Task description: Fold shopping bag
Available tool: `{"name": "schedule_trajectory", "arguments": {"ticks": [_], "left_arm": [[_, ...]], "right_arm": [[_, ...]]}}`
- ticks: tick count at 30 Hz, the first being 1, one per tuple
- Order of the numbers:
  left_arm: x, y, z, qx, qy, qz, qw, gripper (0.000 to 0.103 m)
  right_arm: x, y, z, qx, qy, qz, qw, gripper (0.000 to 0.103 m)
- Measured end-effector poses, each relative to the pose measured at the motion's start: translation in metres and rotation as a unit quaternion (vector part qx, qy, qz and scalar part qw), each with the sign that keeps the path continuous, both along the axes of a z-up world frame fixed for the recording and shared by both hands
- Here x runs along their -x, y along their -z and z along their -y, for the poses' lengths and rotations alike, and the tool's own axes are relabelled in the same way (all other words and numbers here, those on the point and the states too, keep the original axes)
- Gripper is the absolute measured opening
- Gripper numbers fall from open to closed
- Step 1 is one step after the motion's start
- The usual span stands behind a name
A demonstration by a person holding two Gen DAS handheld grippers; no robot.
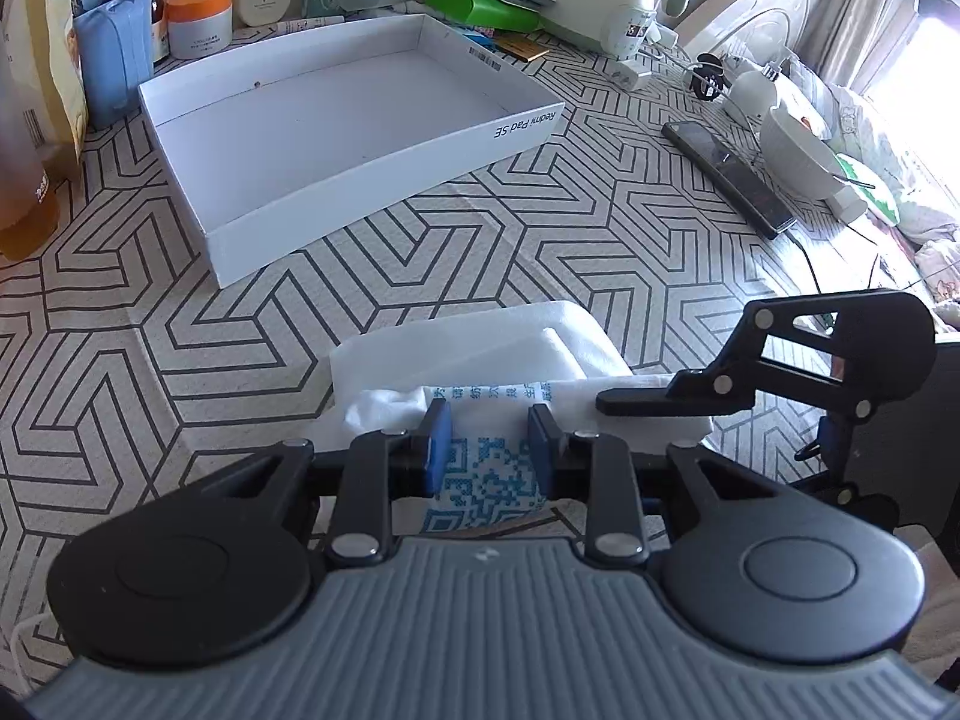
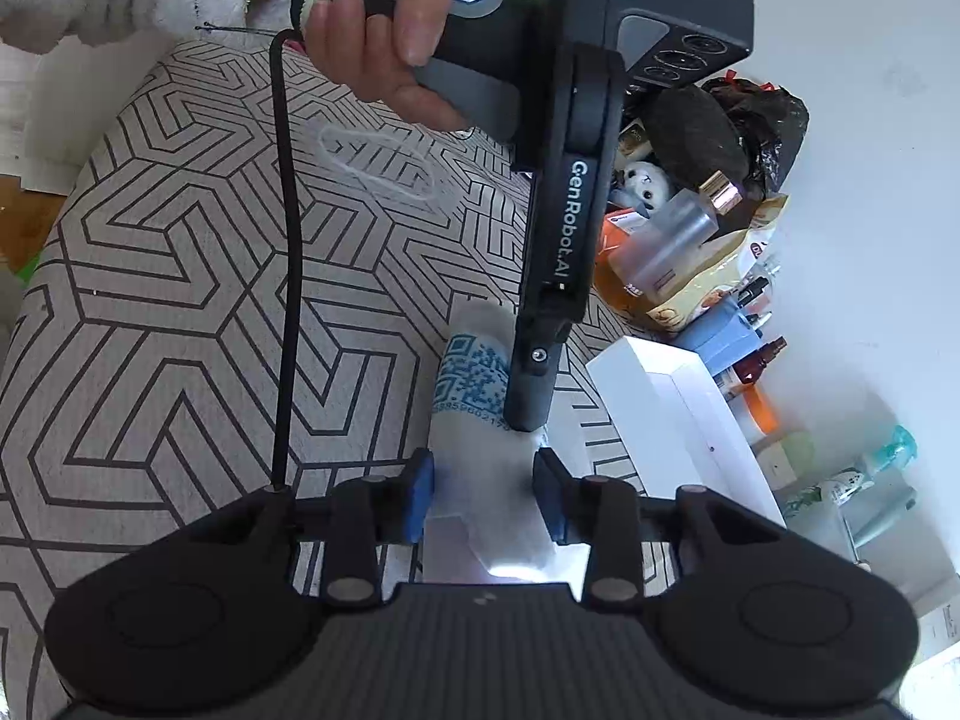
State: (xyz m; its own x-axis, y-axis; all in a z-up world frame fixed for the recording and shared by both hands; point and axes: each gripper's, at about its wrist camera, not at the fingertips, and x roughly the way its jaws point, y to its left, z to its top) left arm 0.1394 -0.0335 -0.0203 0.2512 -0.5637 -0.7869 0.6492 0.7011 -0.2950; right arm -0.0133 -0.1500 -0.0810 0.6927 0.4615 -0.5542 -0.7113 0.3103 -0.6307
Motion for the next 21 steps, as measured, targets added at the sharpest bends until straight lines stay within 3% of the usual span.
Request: {"name": "schedule_trajectory", "arguments": {"ticks": [6, 12, 14, 17, 19, 21], "left_arm": [[-0.007, 0.001, -0.005, 0.016, -0.006, -0.013, 0.9998, 0.027], [-0.008, -0.007, -0.005, 0.029, -0.013, 0.008, 0.9995, 0.030], [-0.002, -0.012, 0.000, 0.026, -0.004, 0.033, 0.9991, 0.035], [0.004, -0.017, 0.007, 0.018, 0.006, 0.059, 0.9981, 0.042], [0.004, -0.017, 0.011, 0.017, 0.005, 0.065, 0.9978, 0.042], [-0.002, -0.016, 0.012, 0.019, -0.001, 0.067, 0.9975, 0.042]], "right_arm": [[-0.017, 0.012, -0.002, 0.002, 0.001, -0.004, 1.000, 0.039], [-0.061, -0.008, 0.017, -0.085, 0.046, -0.133, 0.986, 0.038], [-0.082, -0.018, 0.027, -0.120, 0.059, -0.196, 0.971, 0.038], [-0.118, -0.029, 0.046, -0.171, 0.079, -0.298, 0.936, 0.038], [-0.140, -0.032, 0.055, -0.193, 0.093, -0.356, 0.910, 0.038], [-0.167, -0.032, 0.065, -0.221, 0.114, -0.425, 0.871, 0.038]]}}
